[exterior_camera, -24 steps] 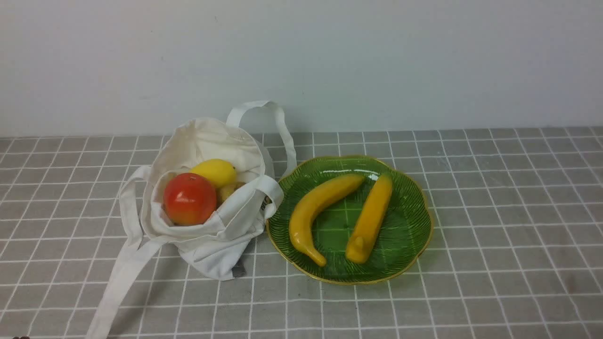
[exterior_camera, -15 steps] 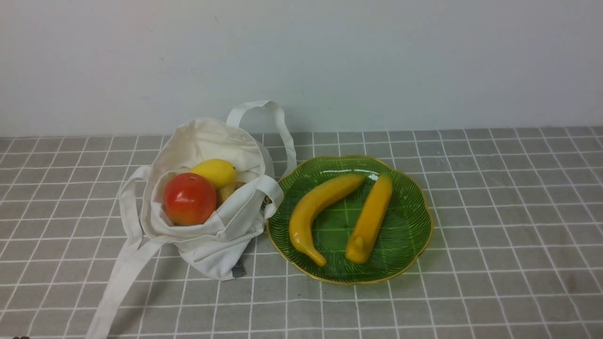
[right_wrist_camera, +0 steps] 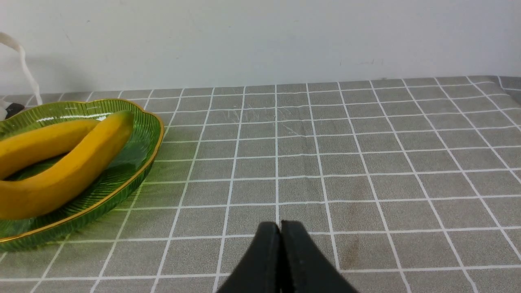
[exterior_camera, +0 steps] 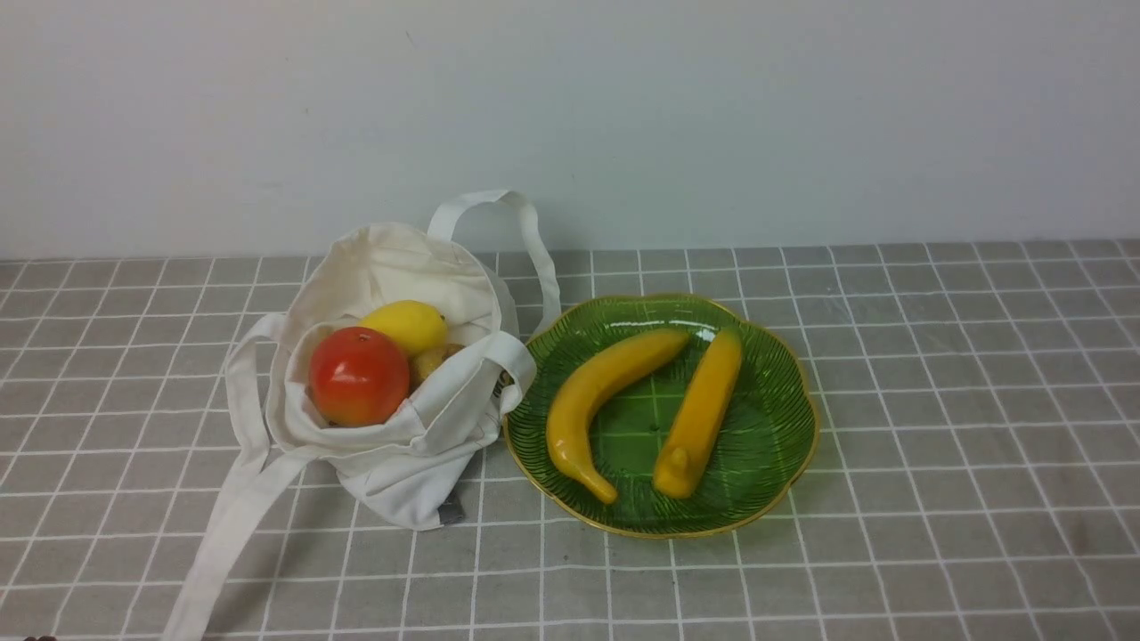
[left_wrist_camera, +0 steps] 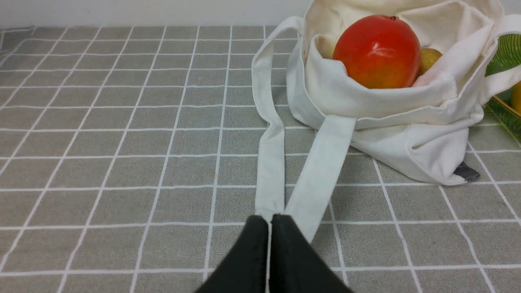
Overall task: Take the fruit out of the bag on the grey coffee tablecloth and place them on the plate.
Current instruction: 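Reach into the bag and grasp the red fruit inside it with the left gripper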
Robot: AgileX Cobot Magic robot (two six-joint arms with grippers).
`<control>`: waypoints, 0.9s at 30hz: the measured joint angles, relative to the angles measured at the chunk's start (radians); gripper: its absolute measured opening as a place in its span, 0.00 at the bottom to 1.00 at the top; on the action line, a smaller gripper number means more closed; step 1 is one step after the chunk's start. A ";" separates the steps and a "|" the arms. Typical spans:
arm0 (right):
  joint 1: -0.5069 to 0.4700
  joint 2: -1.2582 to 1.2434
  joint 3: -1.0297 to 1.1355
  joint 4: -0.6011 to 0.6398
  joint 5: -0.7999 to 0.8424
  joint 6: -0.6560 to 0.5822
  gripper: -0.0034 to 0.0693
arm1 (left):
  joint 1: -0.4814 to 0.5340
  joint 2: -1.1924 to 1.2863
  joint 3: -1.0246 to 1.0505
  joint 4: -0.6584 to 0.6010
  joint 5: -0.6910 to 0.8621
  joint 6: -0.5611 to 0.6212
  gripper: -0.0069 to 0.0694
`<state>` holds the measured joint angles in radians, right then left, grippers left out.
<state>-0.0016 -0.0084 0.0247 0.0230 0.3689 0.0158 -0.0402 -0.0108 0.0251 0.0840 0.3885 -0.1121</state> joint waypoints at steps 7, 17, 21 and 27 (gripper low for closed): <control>0.000 0.000 0.000 0.000 0.000 0.000 0.03 | 0.000 0.000 0.000 0.000 0.000 0.000 0.08; 0.000 0.000 0.000 0.000 0.000 0.000 0.03 | 0.000 0.000 0.000 0.000 0.000 0.000 0.08; 0.000 0.000 0.000 0.000 0.000 0.000 0.03 | 0.000 0.000 0.000 -0.055 -0.001 -0.019 0.08; 0.000 0.000 0.000 0.000 0.000 0.000 0.03 | 0.000 0.000 0.001 -0.484 -0.002 -0.262 0.08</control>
<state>-0.0016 -0.0084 0.0247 0.0230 0.3689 0.0158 -0.0402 -0.0108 0.0263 -0.3999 0.3869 -0.3739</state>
